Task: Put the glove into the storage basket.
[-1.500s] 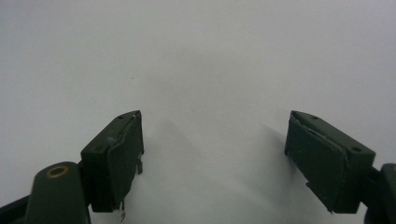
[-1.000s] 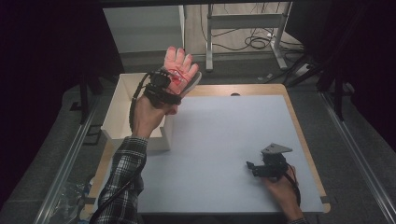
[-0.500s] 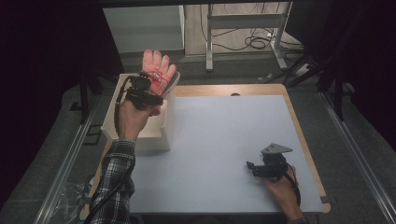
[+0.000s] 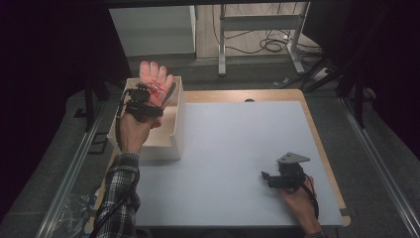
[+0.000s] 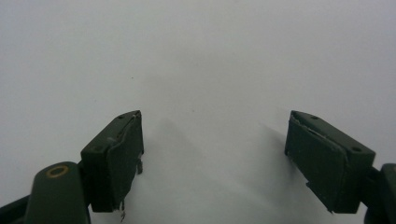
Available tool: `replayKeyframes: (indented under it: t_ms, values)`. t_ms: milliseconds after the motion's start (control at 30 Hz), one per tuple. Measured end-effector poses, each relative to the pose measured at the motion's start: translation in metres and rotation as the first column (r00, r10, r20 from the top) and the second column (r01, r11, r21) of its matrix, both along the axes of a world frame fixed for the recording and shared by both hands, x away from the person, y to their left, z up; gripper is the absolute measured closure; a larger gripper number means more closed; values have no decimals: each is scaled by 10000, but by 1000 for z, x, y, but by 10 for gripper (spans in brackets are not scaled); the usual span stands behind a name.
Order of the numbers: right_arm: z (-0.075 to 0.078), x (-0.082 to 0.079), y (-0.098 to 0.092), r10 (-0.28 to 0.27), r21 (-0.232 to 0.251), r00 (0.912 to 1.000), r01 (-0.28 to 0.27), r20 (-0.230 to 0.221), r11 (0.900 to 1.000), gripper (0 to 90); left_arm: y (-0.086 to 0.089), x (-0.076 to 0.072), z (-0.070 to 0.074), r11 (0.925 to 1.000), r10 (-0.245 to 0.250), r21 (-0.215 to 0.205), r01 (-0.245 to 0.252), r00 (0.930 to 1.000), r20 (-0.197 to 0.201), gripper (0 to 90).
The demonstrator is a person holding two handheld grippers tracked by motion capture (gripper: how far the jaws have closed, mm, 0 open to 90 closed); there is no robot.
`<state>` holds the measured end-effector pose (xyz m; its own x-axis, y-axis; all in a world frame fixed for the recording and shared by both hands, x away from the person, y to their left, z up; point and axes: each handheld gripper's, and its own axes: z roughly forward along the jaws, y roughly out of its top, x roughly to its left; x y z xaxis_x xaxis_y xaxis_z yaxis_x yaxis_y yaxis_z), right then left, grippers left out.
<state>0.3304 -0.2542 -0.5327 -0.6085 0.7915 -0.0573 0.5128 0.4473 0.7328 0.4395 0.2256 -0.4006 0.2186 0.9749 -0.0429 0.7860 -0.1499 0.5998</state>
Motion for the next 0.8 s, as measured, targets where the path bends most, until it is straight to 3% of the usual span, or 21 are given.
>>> replayKeyframes:
  t_ms: [400,800]
  values:
    - [0,0,0,-8,14,10000,8,-6,10000,198,-5,12,-44,9996,293,24,-292,9990,-347,434]
    - [0,0,0,-5,18,10000,5,-6,10000,198,-15,30,-66,9978,494,496,-434,9907,-1269,409]
